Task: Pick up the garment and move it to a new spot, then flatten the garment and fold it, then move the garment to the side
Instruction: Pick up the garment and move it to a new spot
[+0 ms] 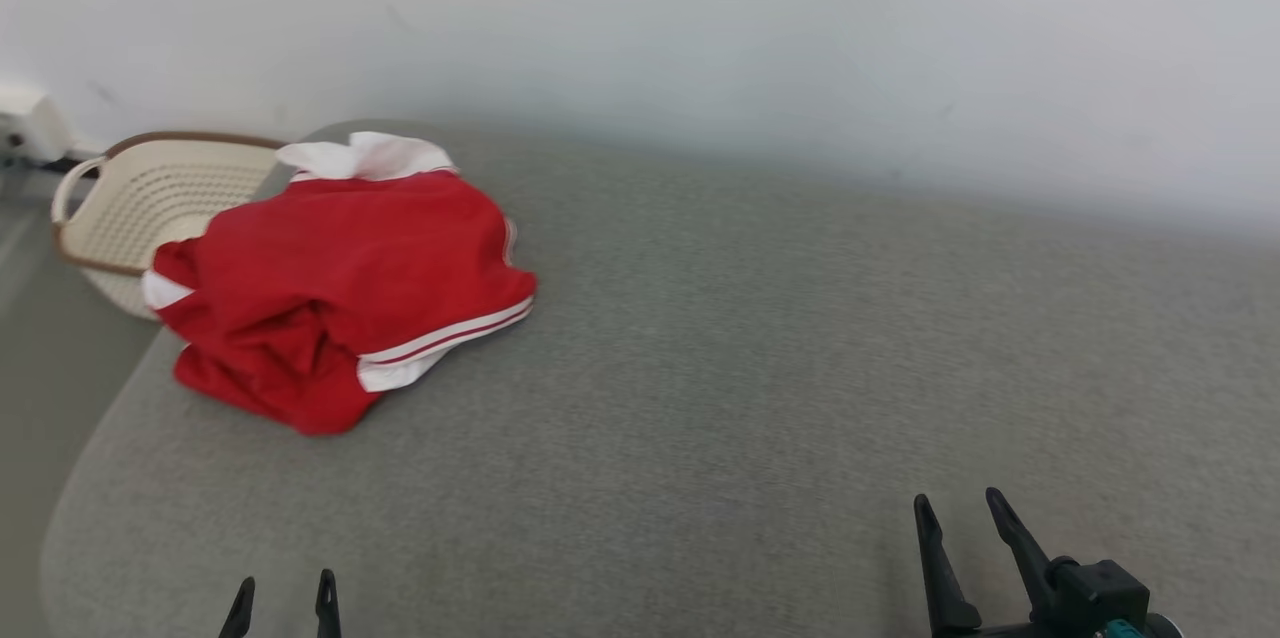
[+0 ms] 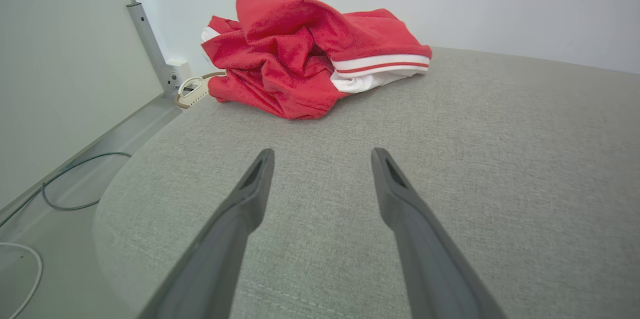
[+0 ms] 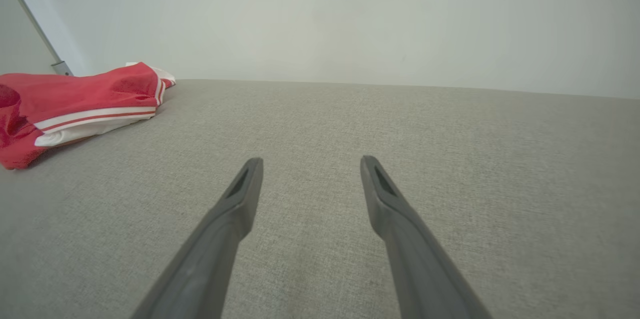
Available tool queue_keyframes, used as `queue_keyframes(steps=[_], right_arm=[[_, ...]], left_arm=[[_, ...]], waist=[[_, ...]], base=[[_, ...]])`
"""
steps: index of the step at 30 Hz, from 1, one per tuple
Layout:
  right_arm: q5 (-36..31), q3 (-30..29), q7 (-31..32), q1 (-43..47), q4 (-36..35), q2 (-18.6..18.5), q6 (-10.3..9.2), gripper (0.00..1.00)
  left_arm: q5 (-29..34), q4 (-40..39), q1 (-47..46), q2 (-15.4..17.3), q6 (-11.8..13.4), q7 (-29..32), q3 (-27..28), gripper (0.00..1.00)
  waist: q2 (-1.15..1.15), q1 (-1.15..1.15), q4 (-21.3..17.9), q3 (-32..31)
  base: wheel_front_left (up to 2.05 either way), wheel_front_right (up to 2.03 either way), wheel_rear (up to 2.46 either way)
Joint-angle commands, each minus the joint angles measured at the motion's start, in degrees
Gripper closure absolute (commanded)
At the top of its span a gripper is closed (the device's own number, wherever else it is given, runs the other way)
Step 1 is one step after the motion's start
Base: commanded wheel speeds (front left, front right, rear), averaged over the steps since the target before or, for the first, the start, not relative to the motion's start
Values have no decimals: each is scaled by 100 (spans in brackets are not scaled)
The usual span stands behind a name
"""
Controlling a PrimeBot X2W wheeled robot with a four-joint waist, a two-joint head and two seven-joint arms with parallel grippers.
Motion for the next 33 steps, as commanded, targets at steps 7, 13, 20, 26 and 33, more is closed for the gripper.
queue_keyframes(steps=[7,13,20,26,33], right_arm=[[-46,164,-6,-101,38,12,4,0],[2,267,-6,-323,28,-103,4,0],[31,272,-6,-451,-8,-283,3,0],[47,239,-6,-601,-119,-476,4,0],[53,228,-6,-785,-254,-598,4,0]], left_arm=[[-76,49,178,5,-83,-10,203,0],[-252,-70,-106,-19,-362,-10,323,0],[-432,183,-884,117,-764,-10,668,0],[-486,569,-1849,538,-1032,-10,664,0],[-885,1075,-2919,1175,-1081,-10,-5,0]], waist=[[0,0,884,103],[0,0,772,353],[0,0,417,797],[0,0,141,1258],[0,0,-85,1666]], base=[[0,0,0],[0,0,0],[0,0,0],[0,0,0],[0,0,0]])
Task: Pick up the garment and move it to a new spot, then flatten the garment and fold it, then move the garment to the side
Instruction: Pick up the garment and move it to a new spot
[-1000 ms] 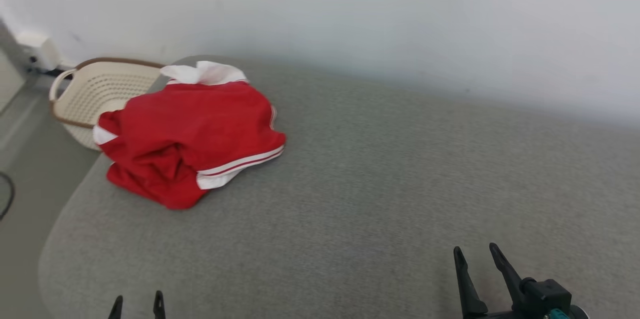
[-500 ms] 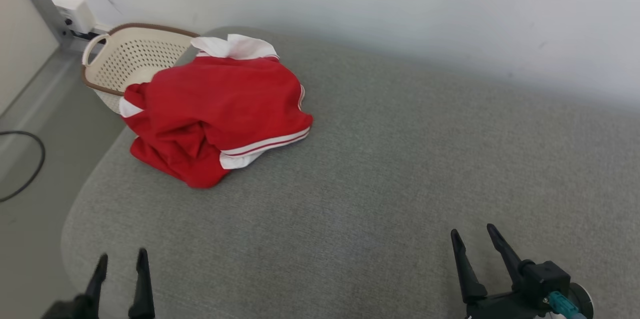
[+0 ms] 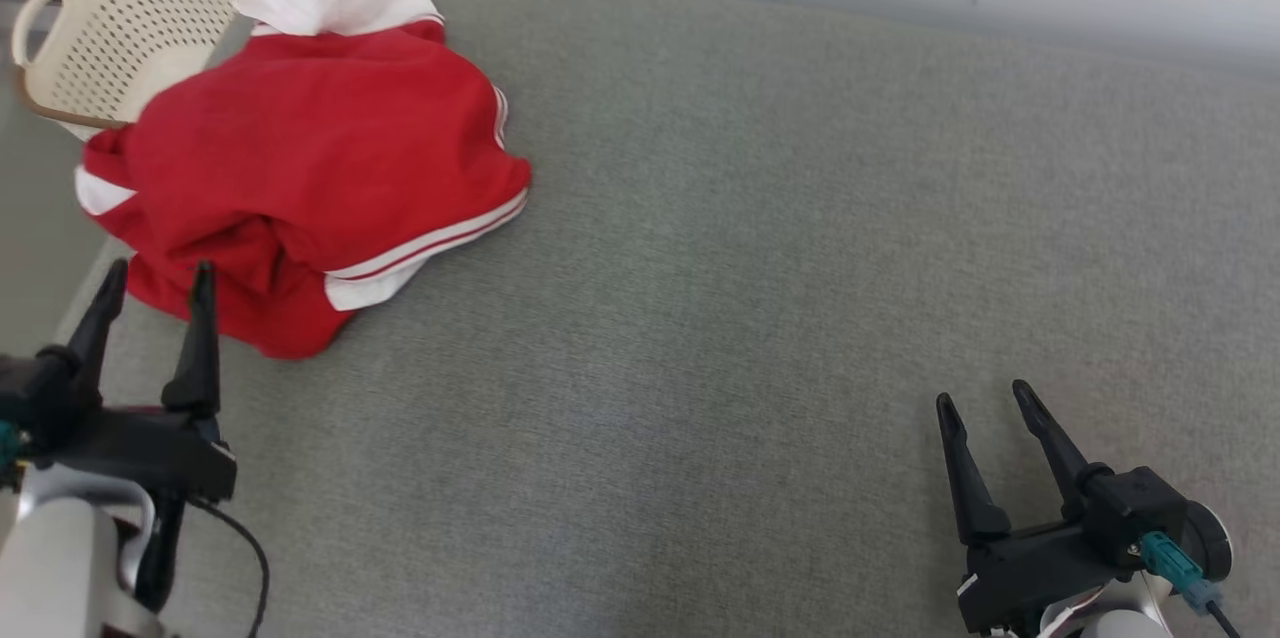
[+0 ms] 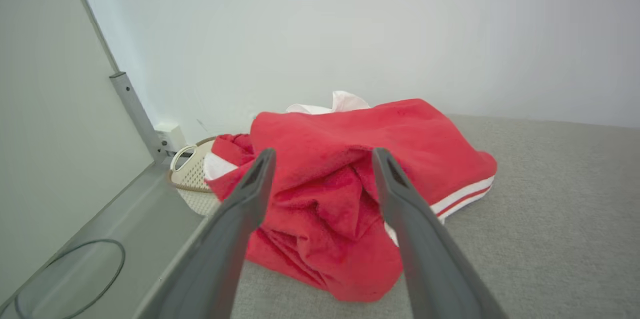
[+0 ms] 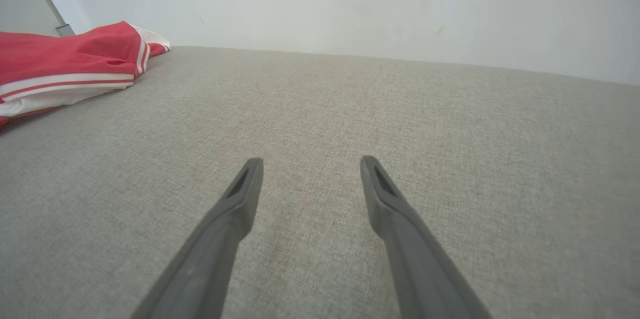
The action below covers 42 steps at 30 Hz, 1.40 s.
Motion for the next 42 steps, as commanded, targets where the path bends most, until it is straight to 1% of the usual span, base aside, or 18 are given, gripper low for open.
queue_keyframes(steps=[1,10,13,15,18,23,28,31,32,33,38,42], right_arm=[[1,3,-6,-69,-7,-39,4,0],[27,99,-6,-146,-33,-96,4,0],[28,64,-6,-117,-26,-146,3,0],[44,46,-6,-137,-27,-179,4,0],[60,55,-5,-204,-31,-226,3,0],[91,145,-3,-346,-1,-213,3,0],[162,194,1,-460,40,-171,3,0],[183,159,3,-470,54,-173,-1,0],[202,129,3,-452,61,-156,-1,0],[211,113,4,-437,66,-143,-1,0],[251,76,16,-349,107,-45,-1,0],[284,52,9,-381,88,67,-1,0]], left_arm=[[-161,108,-135,140,2,-9,-157,0],[-1241,1242,-1093,1153,-2,-9,-1432,0],[-1433,1517,-1380,1402,-3,-8,-1914,0],[-1445,1730,-1566,1545,-2,-5,-2155,0],[-1503,2096,-1886,1603,-3,103,-2489,0],[-1373,2593,-2381,1707,-3,320,-3062,0],[-1554,3149,-2804,1572,-3,623,-3174,0],[-1643,3312,-3018,1531,-3,500,-3153,0],[-1681,3327,-3045,1507,-3,429,-3160,66],[-1650,3343,-3077,1512,-3,363,-3206,100],[-1721,3423,-3167,1538,-3,136,-3320,100],[-1778,3244,-3290,1502,-4,35,-3439,100]], waist=[[-1,-1,-275,323],[-1,-1,-525,548],[-1,-1,-555,620],[-1,-1,-560,683],[-1,-1,-588,778],[-1,-1,-686,928],[-1,-1,-823,1032],[-1,-1,-893,1089],[-1,-1,-912,1096],[-1,-1,-927,1098],[-1,-1,-964,1030],[-1,-1,-966,883]], base=[[0,0,0],[0,0,0],[0,0,0],[0,0,0],[0,0,0],[0,0,0],[0,0,0],[0,0,0],[0,0,0],[0,0,0],[0,0,0],[0,0,0]])
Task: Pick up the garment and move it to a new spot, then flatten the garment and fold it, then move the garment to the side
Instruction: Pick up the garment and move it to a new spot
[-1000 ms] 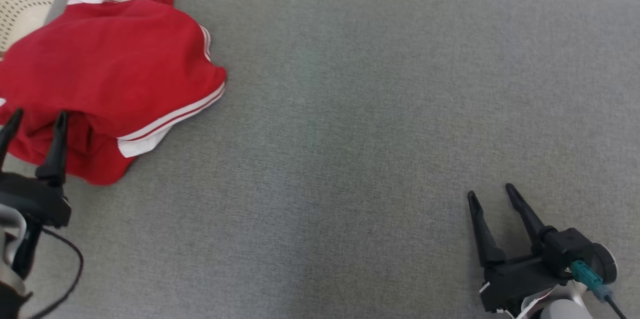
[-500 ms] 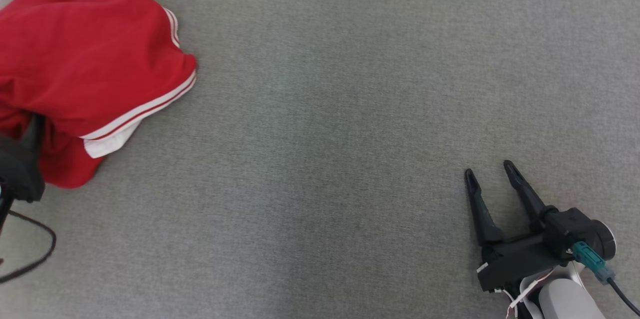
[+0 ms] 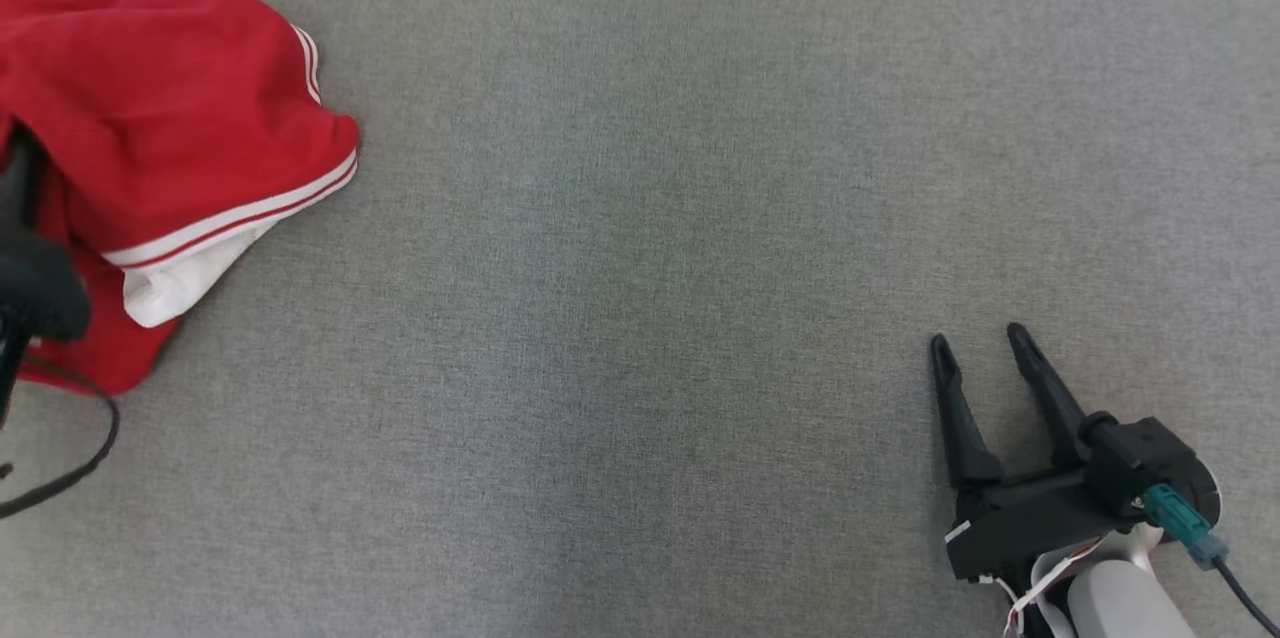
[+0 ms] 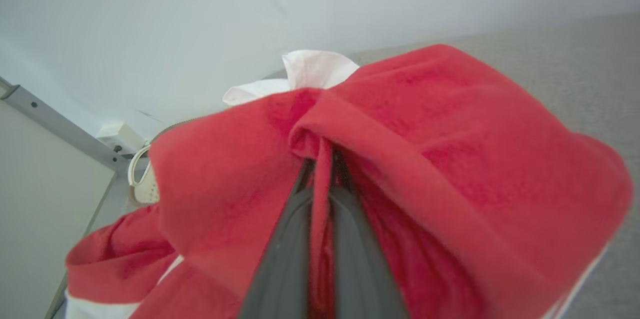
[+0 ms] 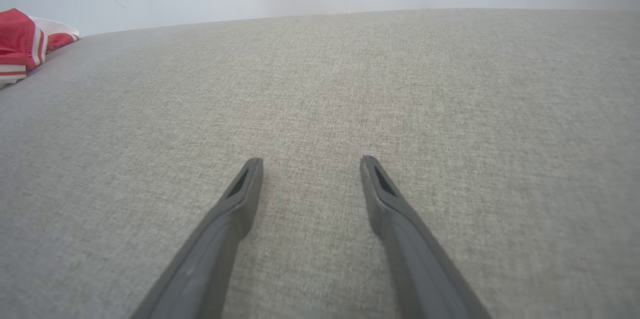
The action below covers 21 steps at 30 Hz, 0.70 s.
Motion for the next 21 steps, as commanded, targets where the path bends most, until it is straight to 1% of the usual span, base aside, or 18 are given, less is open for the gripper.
queue_keyframes(steps=[1,5,10,11,13,15,21], right_arm=[[50,17,26,67,85,57,-8,0],[86,23,14,52,84,135,-8,0],[119,-4,14,139,117,264,-8,0],[136,-23,14,194,129,325,-8,0],[159,-51,14,223,126,382,-8,0],[215,-86,14,309,131,433,-8,0],[229,-112,14,413,119,485,-7,0]], left_arm=[[-53,-104,-89,18,2,-52,-61,100],[-66,-411,-222,25,2,-91,-137,100],[46,-1390,-417,-26,1,-90,-156,100],[111,-1803,-456,-101,2,-88,-176,100],[225,-2188,-465,-183,2,-88,-230,100],[285,-2531,-430,-335,1,-89,-284,100],[180,-3258,-67,-972,1,-88,-270,100]], waist=[[-1,-1,-10,-130],[-1,-1,-44,-305],[-1,-1,-130,-601],[-1,-1,-189,-722],[-1,-1,-254,-825],[-1,-1,-309,-915],[-1,-1,-590,-1119]], base=[[0,0,0],[0,0,0],[0,0,0],[0,0,0],[0,0,0],[0,0,0],[0,0,0]])
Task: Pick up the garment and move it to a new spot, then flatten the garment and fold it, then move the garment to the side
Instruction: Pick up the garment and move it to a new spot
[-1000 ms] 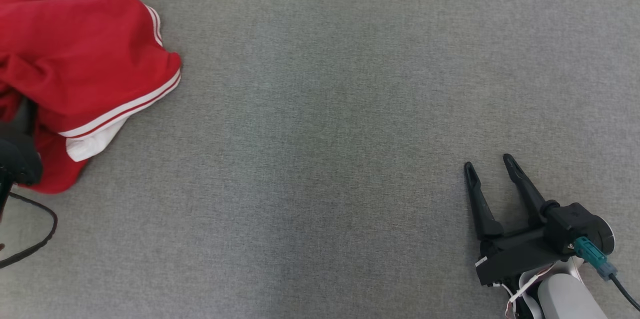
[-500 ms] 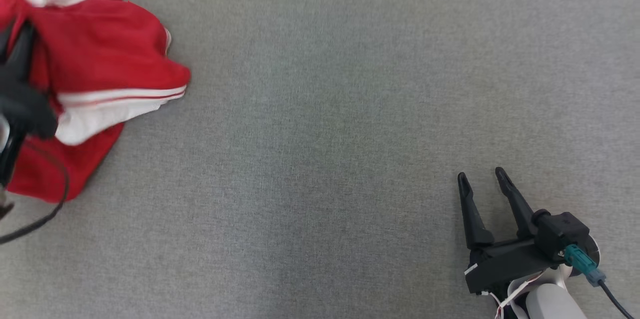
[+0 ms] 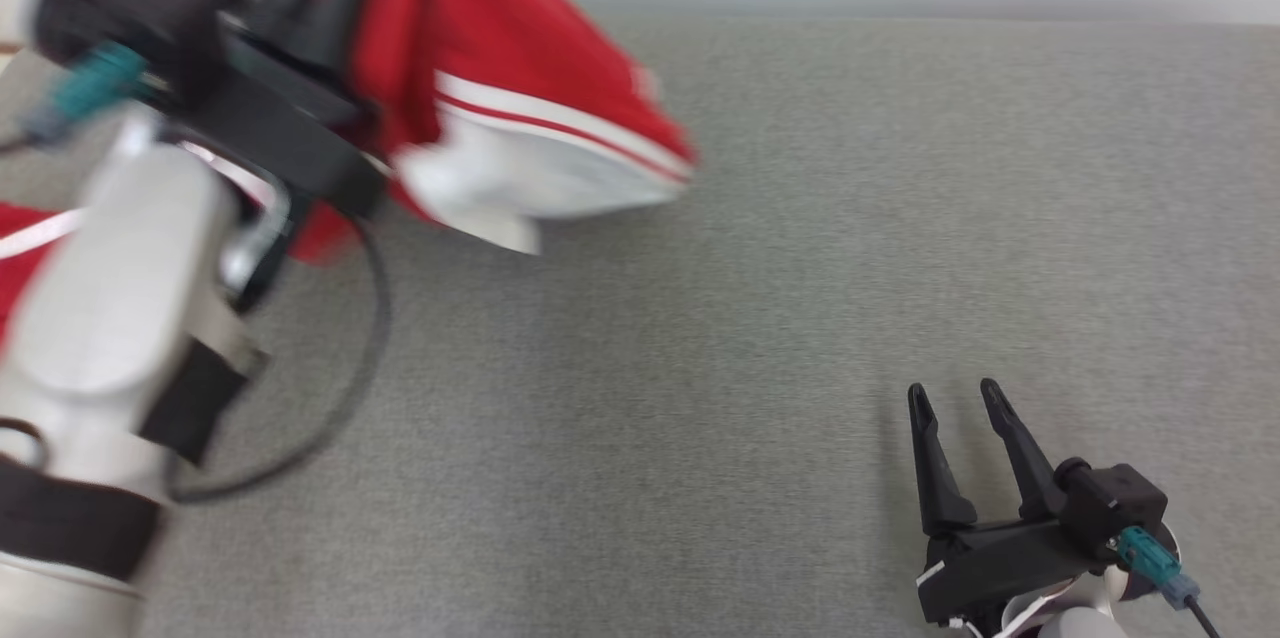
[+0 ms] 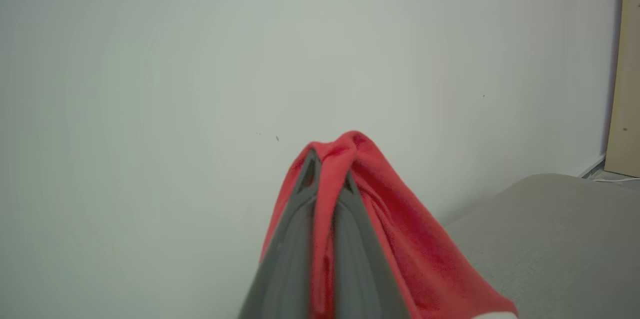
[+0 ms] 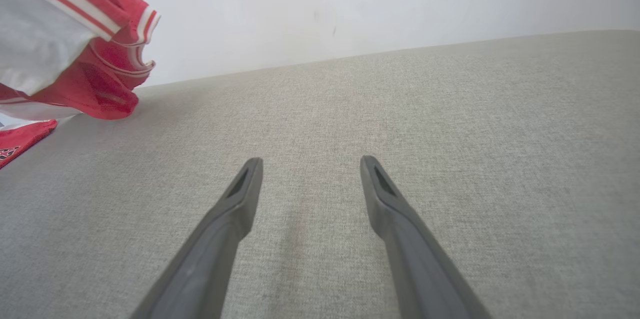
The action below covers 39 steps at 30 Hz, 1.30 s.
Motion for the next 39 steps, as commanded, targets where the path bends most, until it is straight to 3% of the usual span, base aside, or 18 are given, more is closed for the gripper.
queue_keyframes(steps=[1,10,15,16,17,18,25,39], right_arm=[[12,-2,-3,61,-4,24,-7,0],[-2,112,-3,105,-2,10,-7,0],[25,119,-3,148,5,-24,-7,0],[18,124,-3,161,-5,-23,-7,0],[10,122,-3,173,-17,-23,-7,0],[8,121,-3,172,-21,-21,-7,0],[63,257,-3,175,11,-5,-7,0],[131,428,-4,334,70,-12,-7,0]], left_arm=[[3,-57,176,-94,1,-22,1,100],[5,1,1203,-1113,1,-23,-168,100],[235,192,1905,-1318,1,-16,-100,100],[315,222,2015,-1340,0,-17,-88,80],[371,251,2127,-1355,0,-17,-38,24],[420,306,2257,-1365,0,-16,7,0],[812,266,2994,-1406,37,-17,607,0],[1647,-832,5062,-1432,124,-17,2070,0]], waist=[[0,0,-204,-159],[0,0,-657,-223],[0,0,-784,-259],[0,0,-791,-266],[0,0,-787,-278],[0,0,-774,-296],[0,0,-613,-494],[0,0,54,-967]], base=[[0,0,0],[0,0,0],[0,0,0],[0,0,0],[0,0,0],[0,0,0],[0,0,0],[0,0,0]])
